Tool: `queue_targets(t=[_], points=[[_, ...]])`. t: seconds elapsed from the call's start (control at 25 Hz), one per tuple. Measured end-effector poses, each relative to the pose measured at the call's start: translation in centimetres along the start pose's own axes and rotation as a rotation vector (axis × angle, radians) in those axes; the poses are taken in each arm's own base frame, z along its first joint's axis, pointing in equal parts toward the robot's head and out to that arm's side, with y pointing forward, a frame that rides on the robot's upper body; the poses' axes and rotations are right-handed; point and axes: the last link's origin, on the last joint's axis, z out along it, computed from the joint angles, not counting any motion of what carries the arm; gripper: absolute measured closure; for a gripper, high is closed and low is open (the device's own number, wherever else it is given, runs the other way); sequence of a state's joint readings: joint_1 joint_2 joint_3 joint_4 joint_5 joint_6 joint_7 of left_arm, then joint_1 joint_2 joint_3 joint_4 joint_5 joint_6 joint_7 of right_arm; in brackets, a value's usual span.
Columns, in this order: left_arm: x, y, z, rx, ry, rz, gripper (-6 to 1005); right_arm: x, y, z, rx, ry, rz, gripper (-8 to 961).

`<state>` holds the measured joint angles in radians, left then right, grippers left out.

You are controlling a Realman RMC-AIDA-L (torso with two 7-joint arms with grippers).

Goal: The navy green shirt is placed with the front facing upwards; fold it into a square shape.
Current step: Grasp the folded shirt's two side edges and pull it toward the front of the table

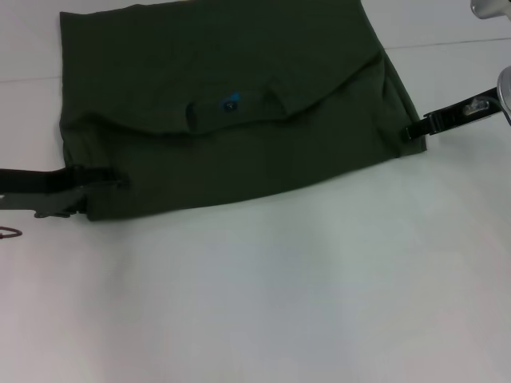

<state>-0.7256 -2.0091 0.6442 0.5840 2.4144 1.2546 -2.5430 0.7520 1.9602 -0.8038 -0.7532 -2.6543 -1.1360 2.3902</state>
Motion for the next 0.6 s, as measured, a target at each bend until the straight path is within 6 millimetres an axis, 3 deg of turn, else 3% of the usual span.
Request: queue_targets(t=[0.6], points=[[0.13, 0.60, 0.99, 0.008, -0.009, 0.018, 78, 0.00, -0.01, 0.00, 0.000, -0.001, -0.002, 354]])
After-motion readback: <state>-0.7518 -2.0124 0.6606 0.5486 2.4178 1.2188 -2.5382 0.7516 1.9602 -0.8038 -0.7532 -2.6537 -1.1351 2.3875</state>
